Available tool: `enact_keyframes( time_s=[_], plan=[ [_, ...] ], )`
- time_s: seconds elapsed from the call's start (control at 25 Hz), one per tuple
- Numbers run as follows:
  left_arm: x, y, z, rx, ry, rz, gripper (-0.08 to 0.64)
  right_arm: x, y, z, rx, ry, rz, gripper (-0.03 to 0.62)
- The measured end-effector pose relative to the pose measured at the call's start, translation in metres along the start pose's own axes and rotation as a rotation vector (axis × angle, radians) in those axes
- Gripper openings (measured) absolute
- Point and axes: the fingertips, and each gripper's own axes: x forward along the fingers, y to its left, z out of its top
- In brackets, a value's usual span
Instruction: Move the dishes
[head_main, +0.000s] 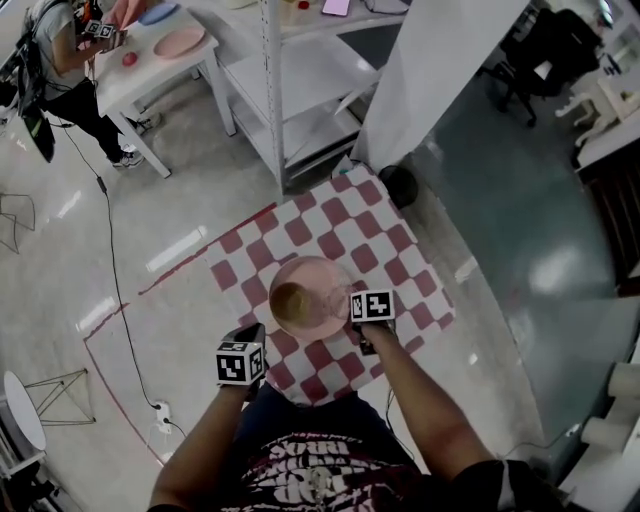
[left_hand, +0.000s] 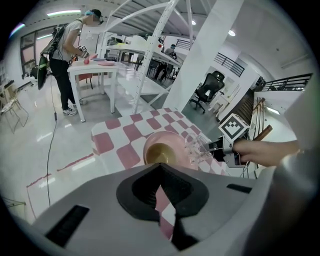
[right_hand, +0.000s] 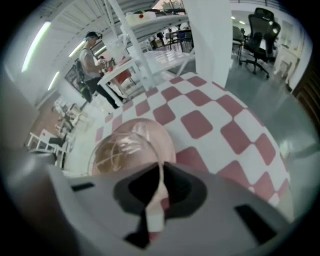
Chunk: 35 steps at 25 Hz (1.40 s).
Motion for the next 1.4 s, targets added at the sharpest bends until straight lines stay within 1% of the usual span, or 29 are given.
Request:
enact_keyframes(
  time_s=[0.24, 0.32, 0.36, 0.4, 0.44, 0.48, 0.52, 0.64, 0.76, 0.8, 0.84, 0.96, 1.08, 1.16, 1.24, 1.32, 1.4],
  plan=[
    [-0.010, 0.028, -0.009, -0.043, -0.005, 0.018, 0.031, 0.024, 0.016, 0.000, -0.044, 0.033, -0.030, 0.048],
    [-0.009, 0.033, -0.010, -0.059, -0.008, 0.016, 0.031, 0.028, 0.020, 0.002, -0.045, 0.032, -0.026, 0.060],
    [-0.008, 0.034, -0.010, -0.064, -0.008, 0.011, 0.031, 0.029, 0.022, 0.003, -0.043, 0.025, -0.017, 0.081],
    [-0.007, 0.034, -0.010, -0.067, -0.008, 0.005, 0.031, 0.027, 0.024, 0.005, -0.041, 0.011, -0.007, 0.123],
    [-0.005, 0.033, -0.010, -0.068, -0.009, -0.003, 0.031, 0.024, 0.026, 0.008, -0.039, -0.007, -0.001, 0.149],
    [-0.004, 0.031, -0.010, -0.065, -0.010, -0.009, 0.031, 0.019, 0.027, 0.011, -0.038, -0.027, 0.003, 0.172],
    [-0.002, 0.030, -0.009, -0.061, -0.011, -0.016, 0.031, 0.014, 0.028, 0.013, -0.036, -0.044, 0.006, 0.179],
    [0.003, 0.024, -0.001, -0.043, -0.021, -0.038, 0.031, -0.002, 0.026, 0.013, -0.033, -0.069, 0.006, 0.183],
    [0.006, 0.016, 0.009, -0.022, -0.032, -0.066, 0.031, -0.019, 0.026, 0.004, -0.040, -0.085, 0.012, 0.181],
    [0.008, 0.013, 0.011, -0.015, -0.034, -0.078, 0.031, -0.025, 0.028, -0.001, -0.049, -0.090, 0.023, 0.149],
    [0.009, 0.009, 0.013, -0.008, -0.035, -0.094, 0.031, -0.031, 0.032, -0.007, -0.066, -0.093, 0.039, 0.051],
    [0.011, -0.007, 0.015, 0.011, -0.044, -0.166, 0.031, -0.047, 0.048, -0.032, -0.111, -0.092, 0.118, 0.034],
    [0.008, -0.029, 0.016, 0.052, -0.059, -0.257, 0.029, -0.062, 0.054, -0.052, -0.066, -0.129, 0.179, 0.034],
    [0.006, -0.044, 0.016, 0.094, -0.067, -0.306, 0.029, -0.074, 0.055, -0.059, -0.020, -0.178, 0.217, 0.034],
    [0.004, -0.057, 0.016, 0.131, -0.080, -0.347, 0.029, -0.088, 0.055, -0.063, -0.002, -0.234, 0.241, 0.034],
    [0.000, -0.074, 0.016, 0.194, -0.096, -0.401, 0.029, -0.104, 0.063, -0.065, -0.018, -0.295, 0.282, 0.034],
    [-0.008, -0.099, 0.018, 0.291, -0.118, -0.488, 0.029, -0.124, 0.077, -0.065, -0.057, -0.359, 0.334, 0.034]
  ],
)
